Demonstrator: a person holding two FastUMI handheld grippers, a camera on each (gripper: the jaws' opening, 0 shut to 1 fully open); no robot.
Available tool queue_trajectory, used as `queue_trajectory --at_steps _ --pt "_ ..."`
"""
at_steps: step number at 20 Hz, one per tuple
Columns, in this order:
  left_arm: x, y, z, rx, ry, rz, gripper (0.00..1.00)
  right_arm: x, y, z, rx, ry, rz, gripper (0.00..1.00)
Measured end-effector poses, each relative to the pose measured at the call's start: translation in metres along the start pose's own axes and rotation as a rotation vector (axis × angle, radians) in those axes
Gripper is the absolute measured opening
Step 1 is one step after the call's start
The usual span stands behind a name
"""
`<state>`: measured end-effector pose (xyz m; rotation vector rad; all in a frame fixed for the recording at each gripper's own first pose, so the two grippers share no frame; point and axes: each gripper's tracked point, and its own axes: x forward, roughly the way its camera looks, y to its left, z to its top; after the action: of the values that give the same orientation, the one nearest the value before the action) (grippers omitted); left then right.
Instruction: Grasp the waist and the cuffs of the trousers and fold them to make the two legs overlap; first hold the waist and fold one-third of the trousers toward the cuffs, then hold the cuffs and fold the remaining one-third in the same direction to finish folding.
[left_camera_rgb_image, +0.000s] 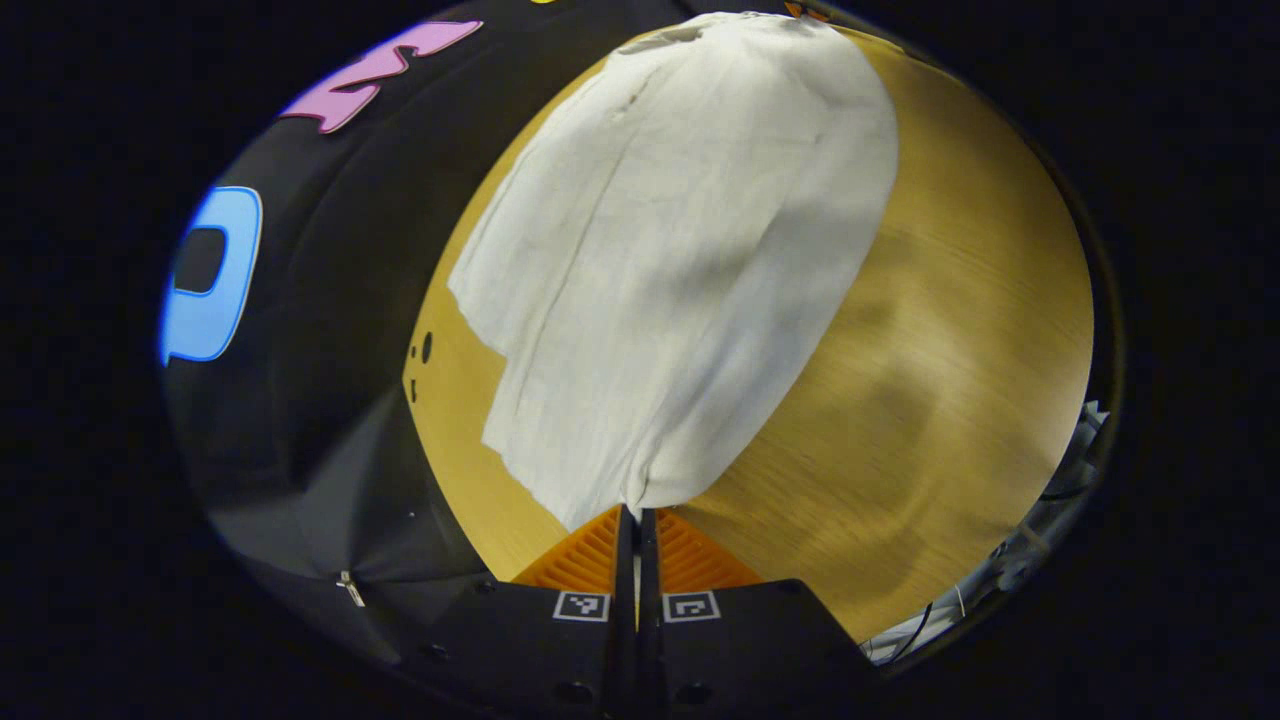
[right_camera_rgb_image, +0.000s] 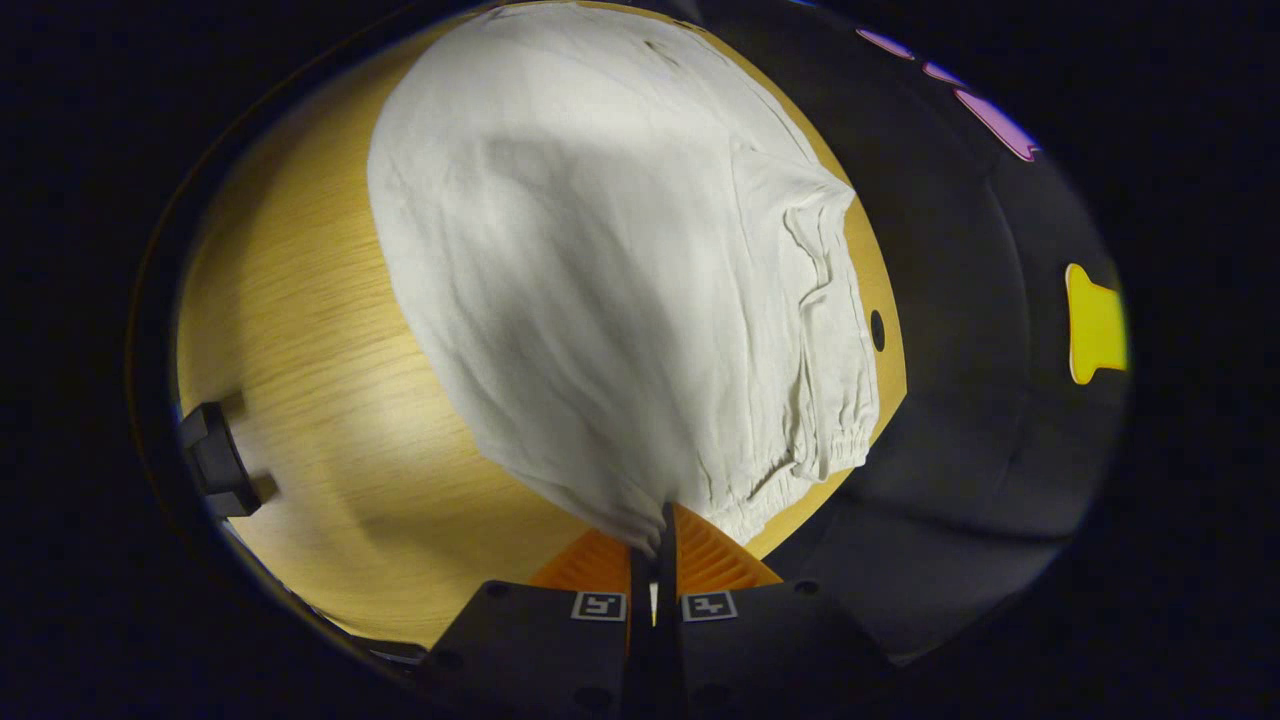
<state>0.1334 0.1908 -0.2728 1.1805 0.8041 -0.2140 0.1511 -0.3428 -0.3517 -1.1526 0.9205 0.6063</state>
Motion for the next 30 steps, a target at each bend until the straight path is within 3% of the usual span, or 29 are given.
queue_trajectory --at_steps 7,13,17,20,21,22,30 --pt "-0.028 0.059 0.036 -0.123 -0.091 0.178 0.05 -0.030 -0.054 0.011 0.098 -0.047 -0.133 0.05" --pt "-0.019 0.116 0.056 -0.248 -0.119 0.271 0.05 -0.040 -0.119 0.027 0.276 -0.101 -0.209 0.05" --pt "-0.011 0.154 0.093 -0.324 -0.179 0.329 0.05 -0.033 -0.156 0.043 0.387 -0.129 -0.244 0.05" --pt "0.006 0.184 0.120 -0.397 -0.213 0.359 0.05 -0.026 -0.184 0.055 0.472 -0.151 -0.269 0.05" --pt "0.014 0.193 0.128 -0.429 -0.219 0.369 0.05 -0.022 -0.193 0.060 0.508 -0.162 -0.276 0.15" --pt "0.023 0.202 0.135 -0.463 -0.226 0.377 0.05 -0.019 -0.203 0.066 0.549 -0.173 -0.283 0.05" --pt "0.099 0.251 0.162 -0.746 -0.231 0.383 0.05 0.038 -0.242 0.079 0.827 -0.174 -0.267 0.05"
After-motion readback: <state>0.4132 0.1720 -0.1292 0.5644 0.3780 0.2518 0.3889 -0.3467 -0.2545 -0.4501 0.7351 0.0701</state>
